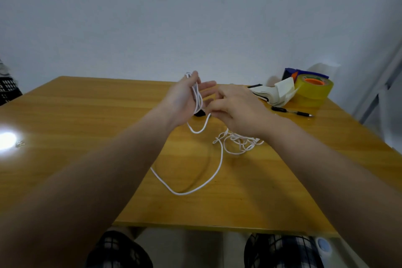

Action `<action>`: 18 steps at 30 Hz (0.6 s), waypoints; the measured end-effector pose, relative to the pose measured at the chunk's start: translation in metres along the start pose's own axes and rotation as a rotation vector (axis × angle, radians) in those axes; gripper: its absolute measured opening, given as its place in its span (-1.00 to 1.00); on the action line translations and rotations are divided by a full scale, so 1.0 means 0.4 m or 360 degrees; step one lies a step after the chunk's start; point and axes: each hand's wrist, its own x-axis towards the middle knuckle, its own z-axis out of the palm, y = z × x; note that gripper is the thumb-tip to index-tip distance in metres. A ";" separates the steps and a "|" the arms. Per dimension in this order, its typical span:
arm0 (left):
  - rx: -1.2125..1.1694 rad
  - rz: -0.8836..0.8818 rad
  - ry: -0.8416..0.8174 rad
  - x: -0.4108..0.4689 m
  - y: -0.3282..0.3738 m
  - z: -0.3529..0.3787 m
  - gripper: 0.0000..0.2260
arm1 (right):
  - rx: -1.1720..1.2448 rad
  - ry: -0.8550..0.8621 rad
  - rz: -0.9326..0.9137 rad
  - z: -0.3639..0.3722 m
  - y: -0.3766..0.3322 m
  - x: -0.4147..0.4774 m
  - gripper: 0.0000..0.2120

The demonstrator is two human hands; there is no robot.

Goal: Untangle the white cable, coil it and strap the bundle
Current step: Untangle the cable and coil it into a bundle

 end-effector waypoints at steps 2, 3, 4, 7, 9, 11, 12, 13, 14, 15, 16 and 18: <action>0.0018 -0.0036 -0.0084 -0.018 0.000 0.020 -0.68 | 0.0006 0.0065 0.0087 -0.012 0.000 0.010 -0.77; 0.0088 -0.0054 -0.0112 -0.024 -0.001 0.026 -0.69 | 0.0019 0.0103 0.0138 -0.017 0.003 0.013 -0.78; 0.0157 -0.0078 -0.0132 -0.030 -0.002 0.030 -0.70 | 0.0049 0.0122 0.0193 -0.020 0.008 0.015 -0.79; 0.0345 -0.0161 -0.0166 -0.039 -0.003 0.031 -0.72 | 0.0145 0.0168 0.0325 -0.024 0.026 0.019 -0.81; 0.0478 -0.0198 -0.0210 -0.046 -0.006 0.029 -0.71 | 0.0241 0.0225 0.0378 -0.022 0.038 0.015 -0.85; 0.0592 -0.0251 -0.0281 -0.056 -0.011 0.029 -0.71 | 0.0462 0.0287 0.0467 -0.021 0.047 0.007 -0.92; 0.0616 -0.0287 -0.0322 -0.061 -0.013 0.030 -0.70 | 0.0602 0.0317 0.0522 -0.019 0.053 0.003 -0.92; 0.0618 -0.0323 -0.0365 -0.063 -0.015 0.030 -0.70 | 0.0738 0.0349 0.0564 -0.020 0.056 -0.002 -0.88; 0.0598 -0.0355 -0.0409 -0.065 -0.016 0.030 -0.69 | 0.0851 0.0361 0.0597 -0.020 0.060 -0.006 -0.84; 0.0559 -0.0383 -0.0449 -0.065 -0.016 0.031 -0.69 | 0.0958 0.0350 0.0623 -0.019 0.059 -0.009 -0.79; 0.0519 -0.0407 -0.0482 -0.066 -0.014 0.032 -0.69 | 0.1081 0.0326 0.0653 -0.019 0.056 -0.011 -0.74; 0.0464 -0.0434 -0.0535 -0.069 -0.010 0.036 -0.69 | 0.1388 0.0242 0.0738 -0.015 0.050 -0.015 -0.66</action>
